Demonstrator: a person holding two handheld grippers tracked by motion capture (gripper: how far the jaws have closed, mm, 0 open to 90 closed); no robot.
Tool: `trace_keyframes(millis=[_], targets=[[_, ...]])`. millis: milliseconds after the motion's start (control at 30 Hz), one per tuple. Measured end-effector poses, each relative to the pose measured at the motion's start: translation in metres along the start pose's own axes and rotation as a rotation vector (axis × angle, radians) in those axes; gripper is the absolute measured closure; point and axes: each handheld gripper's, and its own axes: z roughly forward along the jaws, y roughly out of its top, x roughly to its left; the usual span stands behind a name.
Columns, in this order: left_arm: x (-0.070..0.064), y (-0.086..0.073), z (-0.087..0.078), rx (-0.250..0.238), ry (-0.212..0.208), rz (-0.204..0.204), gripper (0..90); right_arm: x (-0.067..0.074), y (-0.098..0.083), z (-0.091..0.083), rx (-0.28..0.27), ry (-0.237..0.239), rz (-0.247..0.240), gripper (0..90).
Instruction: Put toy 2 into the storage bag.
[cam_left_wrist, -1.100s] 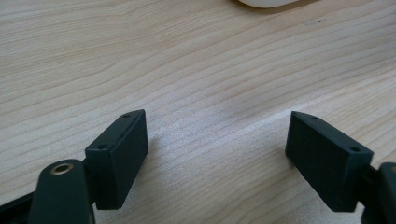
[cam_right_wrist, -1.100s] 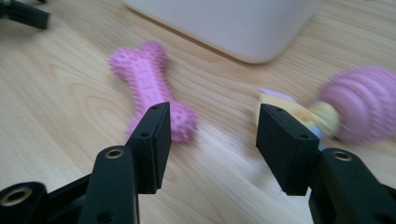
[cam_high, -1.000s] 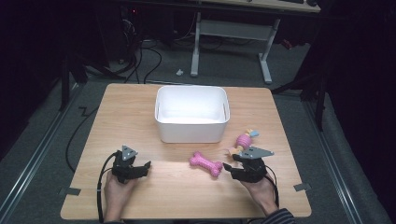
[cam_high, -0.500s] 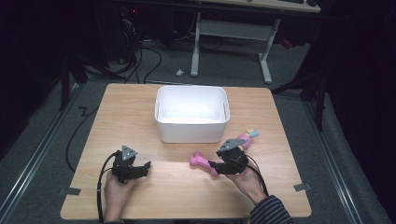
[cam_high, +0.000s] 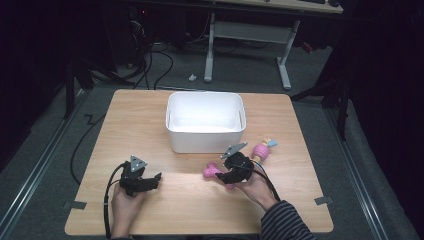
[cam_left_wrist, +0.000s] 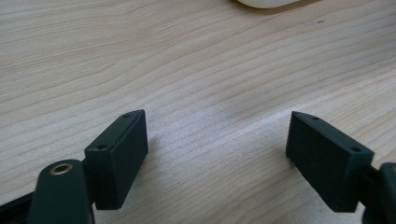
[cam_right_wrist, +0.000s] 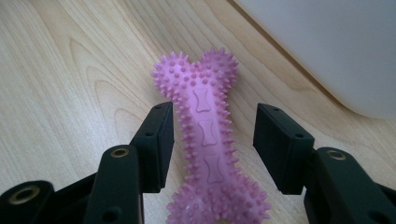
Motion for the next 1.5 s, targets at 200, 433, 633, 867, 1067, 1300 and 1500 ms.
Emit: trace_keyframes(millis=[200,433,633,867,1067,1300,1500], targets=[[0.000,0.000,0.000,0.000,0.000,0.000,21.2,-0.001,0.003,0.007,0.040,0.006,-0.019,47.9],[0.000,0.000,0.000,-0.001,-0.001,-0.001,21.2,-0.001,0.005,0.016,0.079,0.007,-0.034,47.8],[0.000,0.000,0.000,-0.001,-0.002,-0.001,21.2,-0.001,0.005,0.022,0.111,0.018,-0.042,50.3],[0.000,0.000,0.000,-0.001,-0.002,-0.001,21.2,0.001,0.005,0.023,0.127,0.028,-0.059,54.6],[0.001,0.000,0.000,0.000,-0.004,-0.002,21.2,0.004,0.005,0.024,0.145,0.005,-0.100,57.7],[0.001,0.000,0.000,0.000,-0.004,-0.001,21.1,0.005,0.003,0.020,0.136,0.008,-0.109,58.4],[0.000,0.000,0.000,-0.001,-0.002,0.000,21.1,0.003,-0.005,0.006,0.087,0.015,-0.096,58.4]])
